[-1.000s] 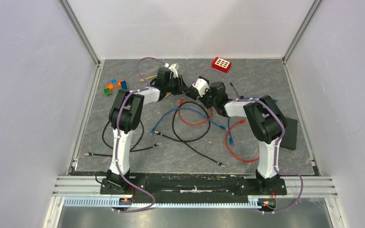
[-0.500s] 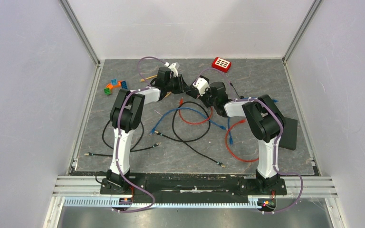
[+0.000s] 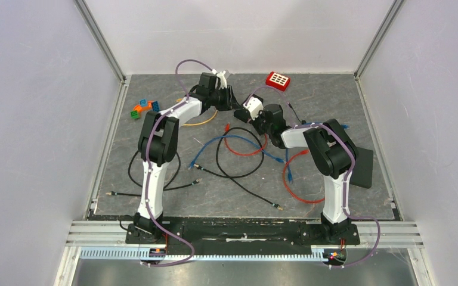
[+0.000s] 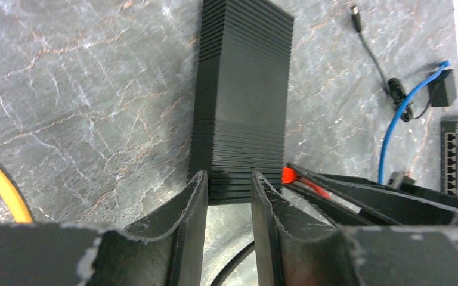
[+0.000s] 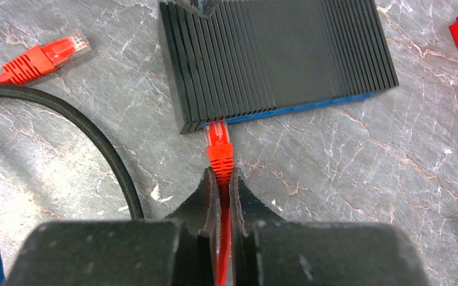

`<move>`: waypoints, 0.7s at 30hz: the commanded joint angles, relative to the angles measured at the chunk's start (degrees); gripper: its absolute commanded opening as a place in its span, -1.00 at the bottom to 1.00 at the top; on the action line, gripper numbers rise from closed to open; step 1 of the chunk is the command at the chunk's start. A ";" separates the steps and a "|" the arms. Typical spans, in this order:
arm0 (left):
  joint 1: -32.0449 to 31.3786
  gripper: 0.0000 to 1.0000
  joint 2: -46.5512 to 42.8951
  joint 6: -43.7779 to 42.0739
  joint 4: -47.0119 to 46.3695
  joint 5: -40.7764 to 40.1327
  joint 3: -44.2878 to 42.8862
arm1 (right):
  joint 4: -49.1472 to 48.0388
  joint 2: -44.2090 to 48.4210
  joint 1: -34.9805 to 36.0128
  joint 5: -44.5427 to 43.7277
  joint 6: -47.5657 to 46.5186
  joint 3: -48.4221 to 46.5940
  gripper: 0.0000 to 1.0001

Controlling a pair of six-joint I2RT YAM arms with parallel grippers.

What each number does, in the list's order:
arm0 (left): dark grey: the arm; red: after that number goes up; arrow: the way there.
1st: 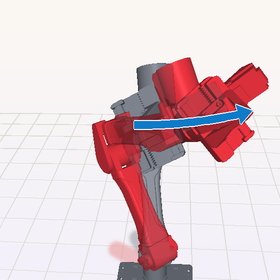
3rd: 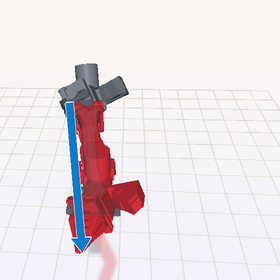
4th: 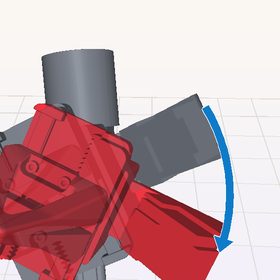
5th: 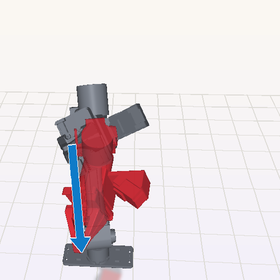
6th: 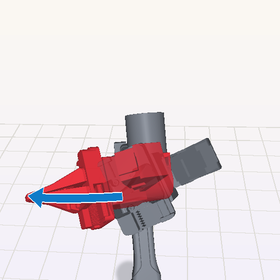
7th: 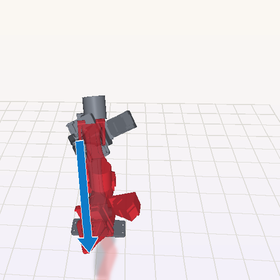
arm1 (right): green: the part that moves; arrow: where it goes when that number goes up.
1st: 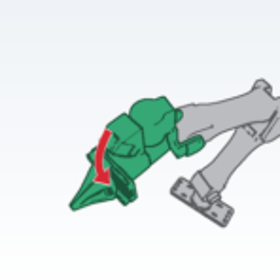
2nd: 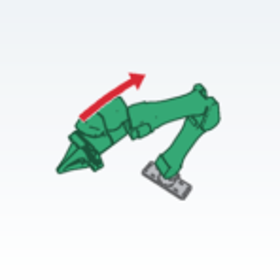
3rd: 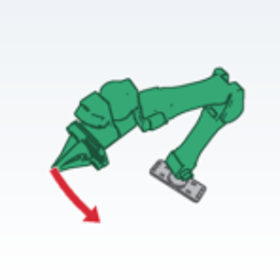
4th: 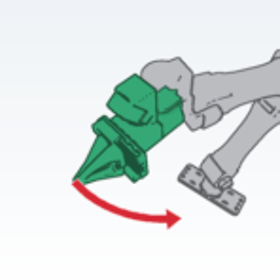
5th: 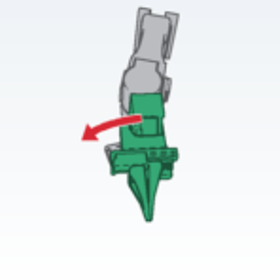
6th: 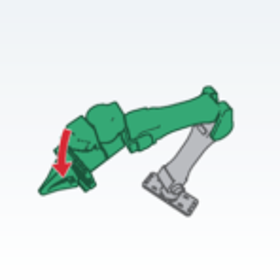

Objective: Insert the plug into the switch port
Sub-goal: Insert the connector into the switch port.

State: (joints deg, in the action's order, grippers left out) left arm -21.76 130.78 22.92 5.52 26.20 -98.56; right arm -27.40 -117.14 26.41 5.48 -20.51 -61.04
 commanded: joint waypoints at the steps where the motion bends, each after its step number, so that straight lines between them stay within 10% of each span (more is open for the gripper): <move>1: 1.91 -0.20 -2.59 -2.57 6.55 5.44 -4.66 | -5.66 3.50 -1.00 0.21 0.76 -0.59 -1.00; 21: 6.55 -0.09 -7.98 -18.52 24.34 -17.13 1.89 | 7.34 13.76 -2.71 1.32 4.62 -1.18 -0.19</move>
State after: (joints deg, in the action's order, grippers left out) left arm -14.81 125.40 10.98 25.82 11.25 -98.39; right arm -20.80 -111.33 24.91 7.07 -18.48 -61.36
